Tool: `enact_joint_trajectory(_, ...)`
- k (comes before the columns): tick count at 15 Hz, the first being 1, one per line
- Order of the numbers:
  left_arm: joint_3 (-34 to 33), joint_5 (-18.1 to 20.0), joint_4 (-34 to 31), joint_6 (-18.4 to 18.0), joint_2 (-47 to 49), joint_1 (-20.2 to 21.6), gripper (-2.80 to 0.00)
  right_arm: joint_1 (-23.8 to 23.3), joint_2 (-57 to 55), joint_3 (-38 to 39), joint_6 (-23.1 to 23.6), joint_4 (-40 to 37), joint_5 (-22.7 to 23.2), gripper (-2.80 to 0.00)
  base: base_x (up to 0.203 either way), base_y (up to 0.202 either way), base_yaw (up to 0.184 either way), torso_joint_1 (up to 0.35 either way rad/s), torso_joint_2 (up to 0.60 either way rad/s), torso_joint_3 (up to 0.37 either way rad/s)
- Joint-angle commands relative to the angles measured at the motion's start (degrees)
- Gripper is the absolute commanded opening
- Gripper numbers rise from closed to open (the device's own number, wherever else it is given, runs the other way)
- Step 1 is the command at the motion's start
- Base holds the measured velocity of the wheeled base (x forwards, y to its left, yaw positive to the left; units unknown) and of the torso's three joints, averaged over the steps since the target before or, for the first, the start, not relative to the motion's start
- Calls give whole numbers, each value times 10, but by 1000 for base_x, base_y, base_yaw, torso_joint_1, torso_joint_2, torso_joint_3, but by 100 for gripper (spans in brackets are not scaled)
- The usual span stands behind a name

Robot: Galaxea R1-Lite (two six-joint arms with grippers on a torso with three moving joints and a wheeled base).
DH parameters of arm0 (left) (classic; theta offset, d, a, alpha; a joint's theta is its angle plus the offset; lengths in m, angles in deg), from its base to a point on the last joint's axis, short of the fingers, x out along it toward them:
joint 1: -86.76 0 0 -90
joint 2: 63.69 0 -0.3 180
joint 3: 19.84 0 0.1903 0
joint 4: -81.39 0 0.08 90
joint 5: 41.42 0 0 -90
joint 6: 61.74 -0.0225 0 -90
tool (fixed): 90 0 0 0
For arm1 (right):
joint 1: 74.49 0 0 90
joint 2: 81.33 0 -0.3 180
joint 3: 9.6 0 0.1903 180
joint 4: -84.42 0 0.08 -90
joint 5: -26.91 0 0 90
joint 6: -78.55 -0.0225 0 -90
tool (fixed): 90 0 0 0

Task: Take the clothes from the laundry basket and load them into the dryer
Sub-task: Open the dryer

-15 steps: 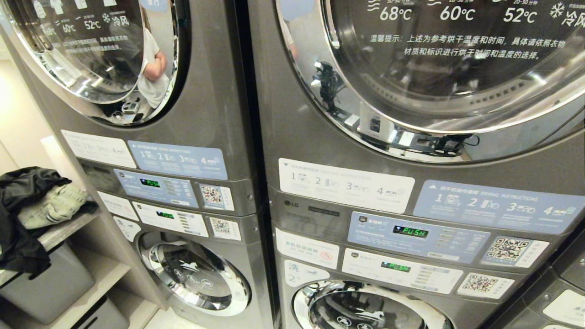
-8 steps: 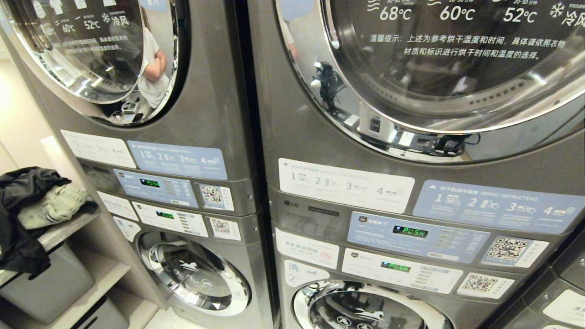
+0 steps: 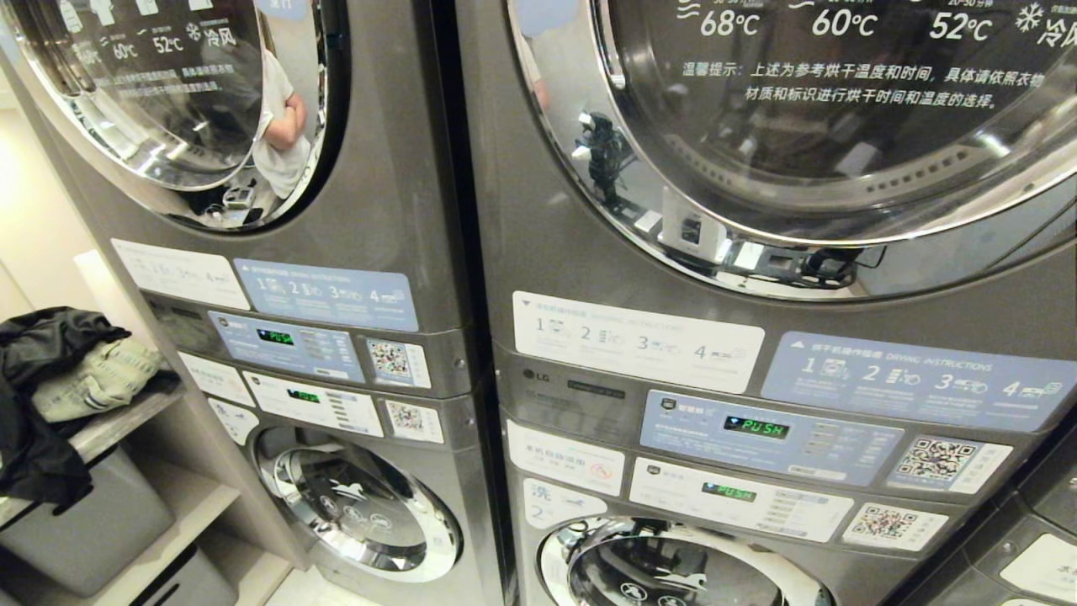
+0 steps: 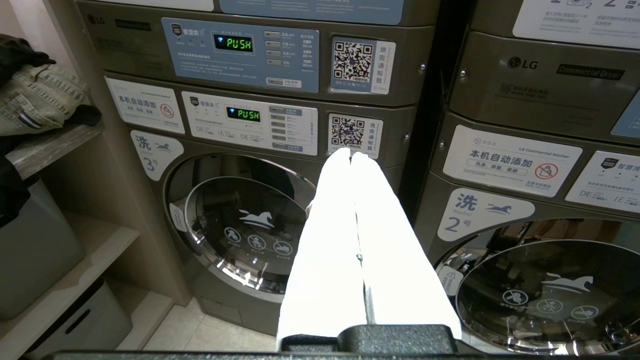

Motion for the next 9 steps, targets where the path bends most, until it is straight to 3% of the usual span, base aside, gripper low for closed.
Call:
enact_joint_trajectory(1, -19, 0, 0, 0, 0, 0, -280, 25, -96, -14, 4, 36, 20, 0, 0, 0, 0, 0, 0, 0)
enact_joint_trajectory(3, -19, 0, 0, 0, 0, 0, -280, 34, -167, -41, 18, 77, 16, 0, 0, 0, 0, 0, 0, 0)
enact_joint_trajectory(7, -19, 0, 0, 0, 0, 0, -280, 36, -301, -119, 37, 195, -58, 0, 0, 0, 0, 0, 0, 0)
enact_joint_trajectory(9, -19, 0, 0, 0, 0, 0, -280, 29, -344, -177, 41, 212, -83, 0, 0, 0, 0, 0, 0, 0)
